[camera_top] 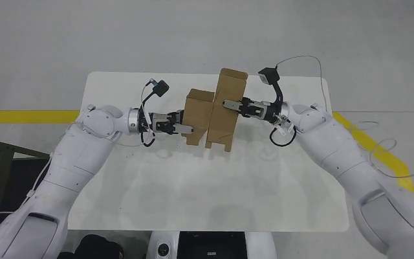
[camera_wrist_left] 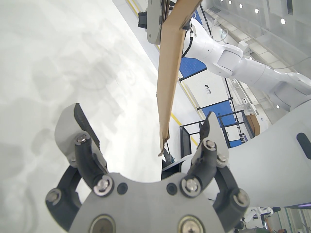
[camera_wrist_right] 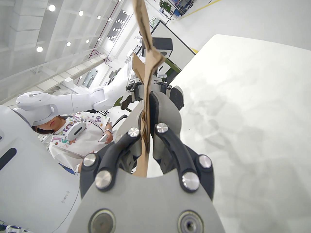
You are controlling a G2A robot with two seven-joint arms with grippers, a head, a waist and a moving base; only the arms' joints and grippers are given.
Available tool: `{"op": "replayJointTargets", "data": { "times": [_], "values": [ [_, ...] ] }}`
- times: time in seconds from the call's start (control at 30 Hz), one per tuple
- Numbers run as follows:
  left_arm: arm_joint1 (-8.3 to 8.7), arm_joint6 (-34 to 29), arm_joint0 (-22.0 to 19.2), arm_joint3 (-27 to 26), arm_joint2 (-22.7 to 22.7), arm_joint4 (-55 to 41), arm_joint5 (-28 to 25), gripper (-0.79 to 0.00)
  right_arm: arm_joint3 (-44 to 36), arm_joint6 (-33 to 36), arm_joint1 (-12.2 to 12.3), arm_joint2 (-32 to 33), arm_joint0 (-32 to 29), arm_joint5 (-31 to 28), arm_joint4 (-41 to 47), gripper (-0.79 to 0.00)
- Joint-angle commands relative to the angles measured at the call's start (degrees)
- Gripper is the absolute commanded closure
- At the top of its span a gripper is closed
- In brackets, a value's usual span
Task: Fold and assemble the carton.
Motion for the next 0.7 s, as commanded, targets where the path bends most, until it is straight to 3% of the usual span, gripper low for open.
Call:
{"op": "replayJointTargets", "data": {
  "times": [0.0, 0.03, 0.07, 0.6, 0.63, 0.67],
  "values": [
    [0.05, -0.19, 0.1, -0.37, 0.2, -0.31, 0.19, -0.219, 0.11, 0.0, -0.18, 0.49, -0.21, 0.0, -0.3, 0.0],
    [0.07, -0.3, 0.17, -0.52, 0.3, -0.62, 0.3, -0.065, 0.14, 0.0, -0.27, 0.68, -0.3, 0.0, -0.49, 0.0],
    [0.09, -0.42, 0.21, -0.59, 0.35, -0.94, 0.42, 0.0, 0.16, 0.0, -0.37, 0.84, -0.37, 0.0, -0.65, 0.0],
    [0.33, -1.79, 0.06, -0.27, 0.82, -3.52, 1.79, 0.0, 0.87, 0.0, -1.38, 2.35, -1.06, 0.0, -1.85, 0.0],
    [0.34, -1.94, 0.04, -0.16, 0.8, -3.7, 1.95, 0.0, 0.89, 0.0, -1.39, 2.39, -1.09, 0.0, -1.86, -0.132],
    [0.35, -2.47, -0.04, 0.12, 0.76, -4.08, 2.47, 0.0, 0.96, 0.0, -1.4, 2.43, -1.15, 0.0, -1.92, -0.339]
  ]
}}
